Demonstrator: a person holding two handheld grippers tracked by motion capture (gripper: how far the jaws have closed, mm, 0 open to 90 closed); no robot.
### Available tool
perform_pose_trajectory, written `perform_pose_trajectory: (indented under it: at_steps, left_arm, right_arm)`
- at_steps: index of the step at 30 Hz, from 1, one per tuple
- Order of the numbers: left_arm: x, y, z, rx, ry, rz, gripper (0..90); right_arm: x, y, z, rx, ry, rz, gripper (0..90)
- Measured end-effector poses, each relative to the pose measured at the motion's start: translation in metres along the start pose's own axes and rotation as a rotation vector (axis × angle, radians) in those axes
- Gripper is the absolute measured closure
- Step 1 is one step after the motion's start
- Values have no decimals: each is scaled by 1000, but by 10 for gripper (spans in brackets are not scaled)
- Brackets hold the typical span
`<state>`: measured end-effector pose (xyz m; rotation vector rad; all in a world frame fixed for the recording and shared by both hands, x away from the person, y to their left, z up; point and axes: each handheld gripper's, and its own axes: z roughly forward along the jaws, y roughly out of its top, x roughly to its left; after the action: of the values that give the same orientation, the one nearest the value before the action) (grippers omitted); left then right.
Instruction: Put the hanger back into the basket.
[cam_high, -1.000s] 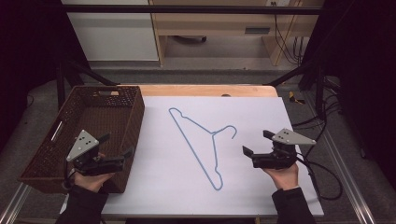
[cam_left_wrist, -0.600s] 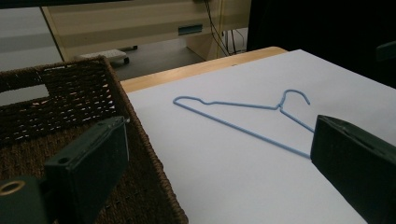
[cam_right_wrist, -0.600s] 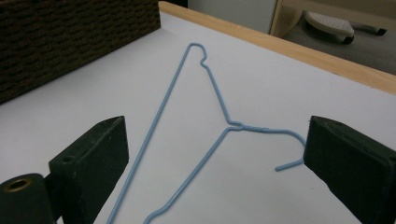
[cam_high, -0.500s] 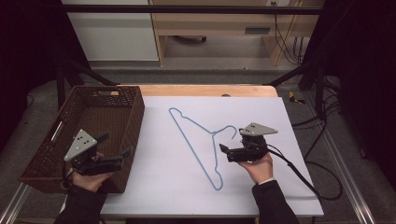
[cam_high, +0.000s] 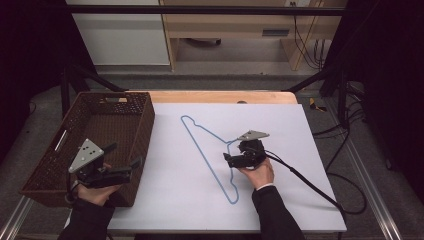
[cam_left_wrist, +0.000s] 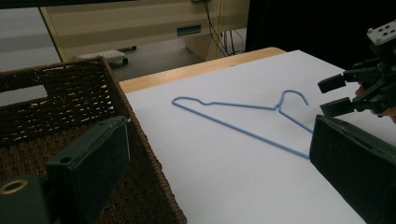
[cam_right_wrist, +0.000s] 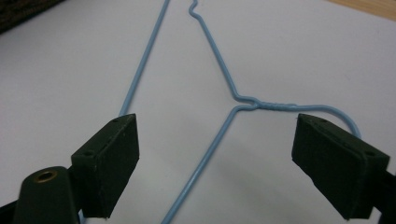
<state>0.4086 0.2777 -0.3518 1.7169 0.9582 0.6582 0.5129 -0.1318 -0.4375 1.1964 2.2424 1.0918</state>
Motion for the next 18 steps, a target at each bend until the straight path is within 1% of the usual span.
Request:
perform_pose_trajectory:
  at_steps: [1,2,3,4,5,6,8,9,10,11,12,13,14,15,16,17,18]
  left_arm:
    - [0,0,0,0,0,0,46]
    - [0,0,0,0,-2,-1,47]
    - [0,0,0,0,-2,-1,48]
    - [0,0,0,0,-3,-1,49]
    - [0,0,0,0,-3,-1,50]
    - [0,0,1,1,-4,-1,51]
    - [0,0,1,3,-5,-2,52]
    - [0,0,1,3,-5,-2,53]
    - [0,-1,1,5,-6,-3,53]
    - [0,-1,1,5,-6,-3,54]
    - [-1,-1,2,6,-7,-3,55]
    - [-1,-1,2,6,-7,-3,56]
    - [-1,-1,2,6,-7,-2,57]
    - [-1,-1,2,6,-7,-2,58]
    - [-1,-1,2,7,-7,-3,60]
    - [-1,-1,2,7,-7,-3,60]
    - [-1,-1,2,7,-9,-3,61]
  right_arm:
    - [0,-1,2,4,-4,-5,161]
    - [1,-2,6,20,-2,2,169]
    - [1,-2,6,20,-2,2,169]
    - [2,-4,11,28,-14,-6,193]
    - [2,-4,11,28,-14,-6,193]
    - [2,-6,15,58,-23,2,214]
    - [3,-9,19,76,-37,3,247]
    - [3,-9,19,76,-37,3,247]
    - [3,-11,23,92,-49,-3,279]
    - [3,-11,23,92,-49,-3,279]
    - [4,-13,26,103,-56,-8,320]
    - [4,-13,26,103,-56,-8,320]
    - [5,-14,27,114,-63,5,362]
    - [5,-14,27,114,-63,5,362]
    - [5,-15,29,127,-80,-2,394]
    - [5,-15,29,127,-80,-2,394]
    - [5,-16,31,141,-93,-5,412]
